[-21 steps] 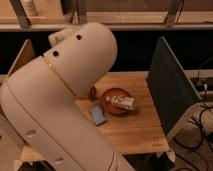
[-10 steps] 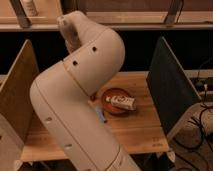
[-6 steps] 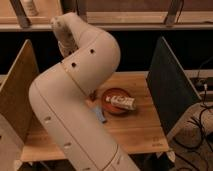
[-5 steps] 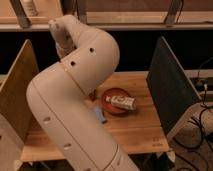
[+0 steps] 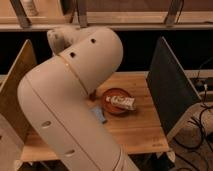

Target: Place the eraser in the ceramic cup

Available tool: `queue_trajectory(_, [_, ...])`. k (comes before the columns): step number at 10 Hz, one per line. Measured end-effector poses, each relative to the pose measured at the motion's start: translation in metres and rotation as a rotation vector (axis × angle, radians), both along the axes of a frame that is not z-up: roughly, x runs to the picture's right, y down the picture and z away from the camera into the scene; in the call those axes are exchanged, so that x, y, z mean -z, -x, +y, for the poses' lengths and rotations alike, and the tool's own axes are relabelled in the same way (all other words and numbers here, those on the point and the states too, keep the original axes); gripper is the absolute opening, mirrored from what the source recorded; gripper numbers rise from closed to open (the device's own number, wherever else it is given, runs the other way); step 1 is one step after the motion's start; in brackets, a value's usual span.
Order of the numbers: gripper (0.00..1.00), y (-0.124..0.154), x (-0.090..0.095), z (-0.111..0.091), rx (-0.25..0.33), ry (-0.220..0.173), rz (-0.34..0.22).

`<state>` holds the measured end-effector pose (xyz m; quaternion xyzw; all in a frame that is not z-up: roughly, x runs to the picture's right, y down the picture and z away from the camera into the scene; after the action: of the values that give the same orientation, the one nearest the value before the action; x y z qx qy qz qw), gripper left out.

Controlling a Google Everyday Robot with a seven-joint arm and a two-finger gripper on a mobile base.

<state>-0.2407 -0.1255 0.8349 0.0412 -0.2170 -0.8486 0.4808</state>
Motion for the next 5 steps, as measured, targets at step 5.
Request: queue_trajectory(5, [0.0, -0.015, -0.012, -0.002, 0.021, -0.026, 0.03])
